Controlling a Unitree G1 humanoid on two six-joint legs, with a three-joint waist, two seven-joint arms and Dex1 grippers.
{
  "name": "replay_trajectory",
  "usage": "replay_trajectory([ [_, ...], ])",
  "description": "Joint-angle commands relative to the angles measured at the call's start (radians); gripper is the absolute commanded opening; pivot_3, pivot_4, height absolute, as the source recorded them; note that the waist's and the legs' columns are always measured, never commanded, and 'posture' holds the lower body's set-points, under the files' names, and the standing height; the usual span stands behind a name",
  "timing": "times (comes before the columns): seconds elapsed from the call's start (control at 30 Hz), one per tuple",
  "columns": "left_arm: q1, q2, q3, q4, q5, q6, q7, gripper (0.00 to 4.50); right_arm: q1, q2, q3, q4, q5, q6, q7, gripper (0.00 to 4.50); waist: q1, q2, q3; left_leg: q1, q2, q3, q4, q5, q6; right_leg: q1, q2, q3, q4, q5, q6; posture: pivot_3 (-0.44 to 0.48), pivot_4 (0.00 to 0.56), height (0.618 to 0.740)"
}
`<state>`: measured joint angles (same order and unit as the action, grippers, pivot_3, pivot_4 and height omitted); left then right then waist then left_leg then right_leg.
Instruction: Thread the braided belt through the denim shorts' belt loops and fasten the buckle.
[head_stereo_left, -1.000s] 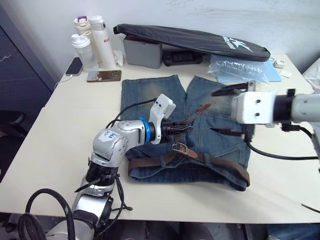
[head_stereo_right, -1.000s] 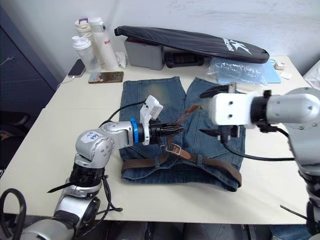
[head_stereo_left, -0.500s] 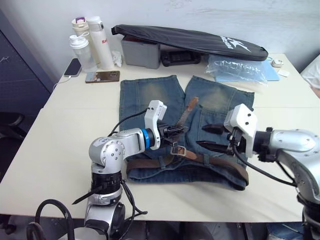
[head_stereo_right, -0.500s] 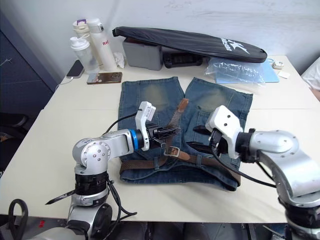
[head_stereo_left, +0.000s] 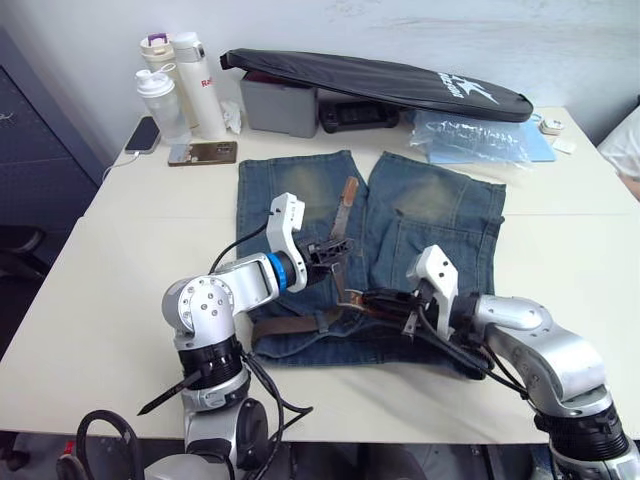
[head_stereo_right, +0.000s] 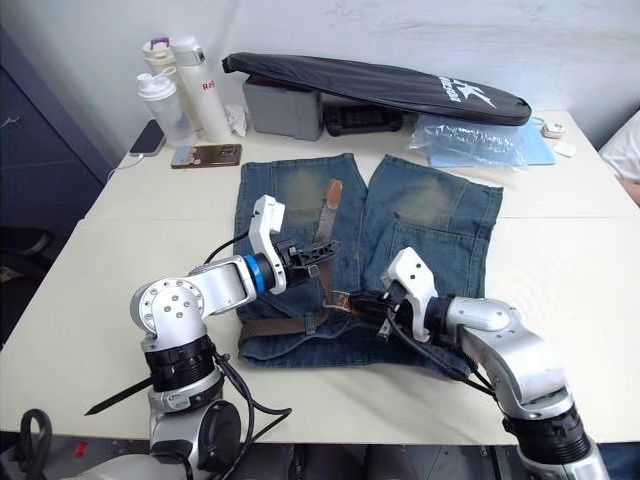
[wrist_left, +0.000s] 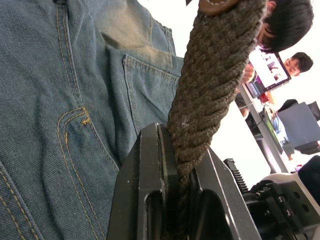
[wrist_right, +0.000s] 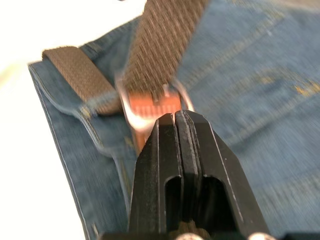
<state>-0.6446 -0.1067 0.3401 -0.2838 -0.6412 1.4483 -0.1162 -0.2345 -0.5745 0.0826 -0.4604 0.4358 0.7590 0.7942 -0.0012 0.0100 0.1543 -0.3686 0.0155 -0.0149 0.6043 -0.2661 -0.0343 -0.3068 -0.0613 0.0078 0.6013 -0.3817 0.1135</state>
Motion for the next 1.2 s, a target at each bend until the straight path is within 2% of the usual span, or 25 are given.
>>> replay_trajectory([
  [0.03,-0.032,-0.011,0.036,-0.051,-0.034,0.007,0.018,0.0,0.026,-0.02,0.065,0.009,-0.036,-0.056,0.024,0.03,0.0,0.0,0.0,0.0,0.0,0.0,0.0,0.0,0.0,0.0,0.0,0.0,0.0,0.0,0.0,0.0,0.15,0.74],
  [0.2,-0.047,-0.013,0.102,-0.064,-0.041,0.041,0.042,0.0,0.037,-0.122,0.181,0.061,-0.16,-0.134,0.074,0.03,0.0,0.0,0.0,0.0,-0.001,0.0,0.0,0.0,0.0,0.0,0.0,0.0,-0.002,0.0,0.0,0.0,0.15,0.74],
  [0.3,-0.047,-0.014,0.155,-0.069,-0.048,0.073,0.052,0.0,0.024,-0.146,0.215,0.092,-0.202,-0.166,0.076,0.03,-0.001,-0.002,-0.001,0.001,-0.001,0.0,0.0,-0.001,-0.002,0.001,0.001,0.0,-0.003,0.0,0.0,0.0,0.15,0.74],
  [0.57,0.043,-0.014,0.216,-0.093,-0.034,0.148,0.055,0.0,-0.01,-0.127,0.232,0.13,-0.222,-0.179,0.069,0.03,0.0,-0.005,-0.003,0.001,0.0,0.0,0.0,-0.001,-0.003,0.001,0.0,0.0,-0.003,0.0,0.0,0.0,0.15,0.74],
  [0.8,0.101,-0.056,0.321,-0.096,-0.01,0.163,0.086,0.0,-0.046,-0.09,0.177,0.121,-0.145,-0.153,0.093,0.03,0.0,-0.007,-0.004,0.002,0.0,0.0,0.0,-0.001,-0.003,0.001,0.0,0.0,-0.005,0.0,0.0,0.0,0.15,0.74],
  [1.2,0.127,-0.057,0.331,-0.097,0.002,0.152,0.1,0.0,-0.099,-0.048,0.187,0.142,-0.123,-0.153,0.127,0.03,-0.001,-0.006,-0.004,0.001,0.0,0.0,-0.003,-0.001,-0.003,0.001,0.0,0.0,-0.007,0.0,0.0,0.0,0.15,0.74],
])
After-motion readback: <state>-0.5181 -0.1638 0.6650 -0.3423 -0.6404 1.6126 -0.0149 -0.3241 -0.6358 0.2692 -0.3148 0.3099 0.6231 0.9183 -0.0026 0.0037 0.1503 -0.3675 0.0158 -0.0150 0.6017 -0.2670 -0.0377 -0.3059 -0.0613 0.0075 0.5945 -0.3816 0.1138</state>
